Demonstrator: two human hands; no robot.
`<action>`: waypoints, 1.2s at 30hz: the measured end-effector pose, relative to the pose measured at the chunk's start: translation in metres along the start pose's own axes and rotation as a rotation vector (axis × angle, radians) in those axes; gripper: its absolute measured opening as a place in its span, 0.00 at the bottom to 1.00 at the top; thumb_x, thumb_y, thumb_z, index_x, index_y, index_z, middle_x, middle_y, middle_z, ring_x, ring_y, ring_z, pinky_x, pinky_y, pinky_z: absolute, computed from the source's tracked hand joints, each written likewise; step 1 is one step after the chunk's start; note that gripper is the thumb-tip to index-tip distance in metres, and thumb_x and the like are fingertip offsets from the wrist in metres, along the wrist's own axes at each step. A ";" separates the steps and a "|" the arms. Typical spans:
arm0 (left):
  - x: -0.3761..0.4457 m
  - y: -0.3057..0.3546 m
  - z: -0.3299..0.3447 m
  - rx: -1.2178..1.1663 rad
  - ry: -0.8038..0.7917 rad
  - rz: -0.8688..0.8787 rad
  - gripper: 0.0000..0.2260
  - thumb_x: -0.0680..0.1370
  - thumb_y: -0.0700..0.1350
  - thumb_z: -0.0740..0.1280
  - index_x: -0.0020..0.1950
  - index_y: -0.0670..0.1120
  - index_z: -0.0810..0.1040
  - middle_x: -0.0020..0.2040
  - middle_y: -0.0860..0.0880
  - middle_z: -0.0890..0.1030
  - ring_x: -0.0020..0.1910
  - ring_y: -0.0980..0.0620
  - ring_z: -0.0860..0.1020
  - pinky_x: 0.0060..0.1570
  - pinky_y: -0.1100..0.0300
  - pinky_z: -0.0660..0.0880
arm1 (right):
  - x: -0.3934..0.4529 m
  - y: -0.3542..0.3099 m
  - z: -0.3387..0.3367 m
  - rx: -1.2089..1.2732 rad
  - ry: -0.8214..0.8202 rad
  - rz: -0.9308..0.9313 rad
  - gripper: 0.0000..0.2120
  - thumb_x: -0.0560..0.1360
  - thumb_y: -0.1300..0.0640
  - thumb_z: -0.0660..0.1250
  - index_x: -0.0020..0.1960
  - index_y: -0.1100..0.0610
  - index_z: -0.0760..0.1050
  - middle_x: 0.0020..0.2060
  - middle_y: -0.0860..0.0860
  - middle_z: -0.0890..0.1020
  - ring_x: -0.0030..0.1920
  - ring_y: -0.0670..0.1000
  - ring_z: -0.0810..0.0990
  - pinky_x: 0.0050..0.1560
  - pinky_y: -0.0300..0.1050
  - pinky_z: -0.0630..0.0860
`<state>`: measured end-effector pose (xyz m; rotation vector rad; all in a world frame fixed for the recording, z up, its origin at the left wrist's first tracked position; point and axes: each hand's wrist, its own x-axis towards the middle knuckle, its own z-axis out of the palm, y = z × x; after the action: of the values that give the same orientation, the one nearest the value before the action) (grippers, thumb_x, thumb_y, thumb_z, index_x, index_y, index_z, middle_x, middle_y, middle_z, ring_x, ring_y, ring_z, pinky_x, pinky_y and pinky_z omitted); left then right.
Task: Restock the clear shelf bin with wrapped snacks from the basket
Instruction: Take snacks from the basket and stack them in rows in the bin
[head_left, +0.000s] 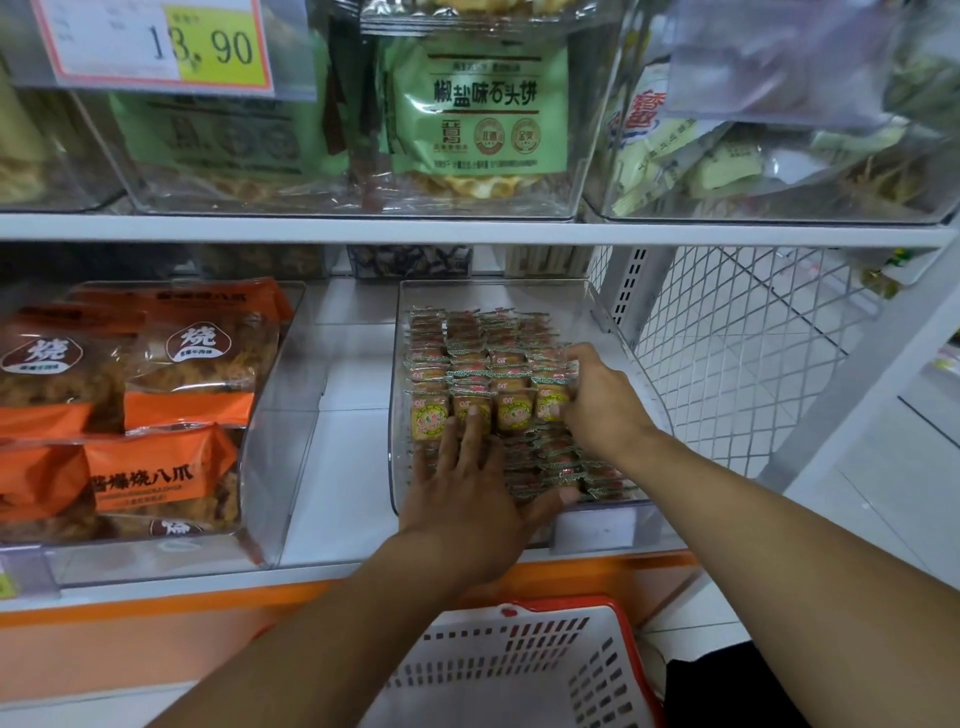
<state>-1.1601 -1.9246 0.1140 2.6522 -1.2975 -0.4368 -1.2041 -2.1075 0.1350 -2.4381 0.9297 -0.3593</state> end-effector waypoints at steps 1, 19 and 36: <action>0.000 0.000 0.000 -0.005 -0.002 0.000 0.54 0.63 0.82 0.33 0.83 0.53 0.40 0.82 0.49 0.32 0.80 0.46 0.32 0.79 0.39 0.39 | 0.000 0.000 0.001 -0.008 0.000 -0.010 0.29 0.75 0.64 0.72 0.71 0.51 0.66 0.49 0.55 0.81 0.48 0.55 0.79 0.46 0.44 0.73; -0.032 -0.003 -0.025 -0.163 0.097 0.032 0.49 0.69 0.80 0.46 0.83 0.54 0.45 0.84 0.50 0.38 0.82 0.49 0.38 0.80 0.45 0.47 | -0.017 -0.001 -0.019 -0.014 0.084 -0.098 0.32 0.74 0.70 0.68 0.73 0.52 0.66 0.64 0.59 0.74 0.62 0.57 0.76 0.53 0.37 0.67; -0.079 -0.029 -0.011 -0.087 0.170 0.162 0.40 0.78 0.73 0.54 0.83 0.54 0.46 0.83 0.56 0.36 0.80 0.57 0.35 0.74 0.61 0.44 | -0.025 -0.010 0.001 0.143 0.005 0.096 0.29 0.78 0.66 0.66 0.77 0.54 0.63 0.48 0.55 0.81 0.47 0.55 0.77 0.48 0.44 0.74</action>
<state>-1.1811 -1.8441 0.1317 2.4301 -1.3924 -0.2339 -1.2168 -2.0836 0.1375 -2.2556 0.9842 -0.3847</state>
